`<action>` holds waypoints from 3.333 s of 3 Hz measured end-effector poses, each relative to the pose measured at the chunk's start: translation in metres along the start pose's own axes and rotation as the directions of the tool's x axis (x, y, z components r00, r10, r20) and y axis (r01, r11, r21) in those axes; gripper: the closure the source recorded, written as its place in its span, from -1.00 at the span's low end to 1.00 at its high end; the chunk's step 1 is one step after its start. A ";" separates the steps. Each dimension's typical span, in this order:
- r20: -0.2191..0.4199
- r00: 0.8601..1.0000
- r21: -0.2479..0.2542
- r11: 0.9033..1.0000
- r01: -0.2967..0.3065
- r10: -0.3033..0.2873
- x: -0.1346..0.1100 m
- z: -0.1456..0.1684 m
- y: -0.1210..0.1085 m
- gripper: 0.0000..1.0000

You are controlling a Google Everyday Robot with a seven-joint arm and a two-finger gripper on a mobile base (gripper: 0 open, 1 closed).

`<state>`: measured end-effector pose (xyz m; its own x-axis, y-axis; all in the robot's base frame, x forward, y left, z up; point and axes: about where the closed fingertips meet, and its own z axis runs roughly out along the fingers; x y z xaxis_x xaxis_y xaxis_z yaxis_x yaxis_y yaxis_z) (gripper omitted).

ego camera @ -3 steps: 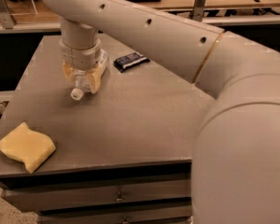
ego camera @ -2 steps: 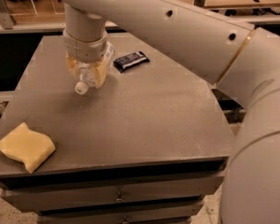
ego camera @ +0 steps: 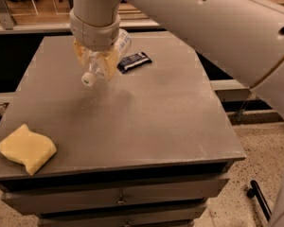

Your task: Move blue plastic bottle near sponge

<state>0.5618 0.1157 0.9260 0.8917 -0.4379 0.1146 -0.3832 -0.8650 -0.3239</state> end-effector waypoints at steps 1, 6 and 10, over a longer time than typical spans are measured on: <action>0.042 0.991 0.006 0.992 0.128 -0.128 -0.010 0.005 -0.003 1.00; 0.077 0.831 0.187 0.827 0.530 -0.550 -0.083 0.018 0.016 1.00; 0.091 0.508 0.224 0.515 0.827 -0.856 -0.126 0.032 0.033 1.00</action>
Offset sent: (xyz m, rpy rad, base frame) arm -0.1155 -0.0036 -0.0157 0.1910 -0.2074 1.0470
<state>0.4443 0.1503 0.8704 0.8035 0.5404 0.2497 0.5942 -0.7529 -0.2829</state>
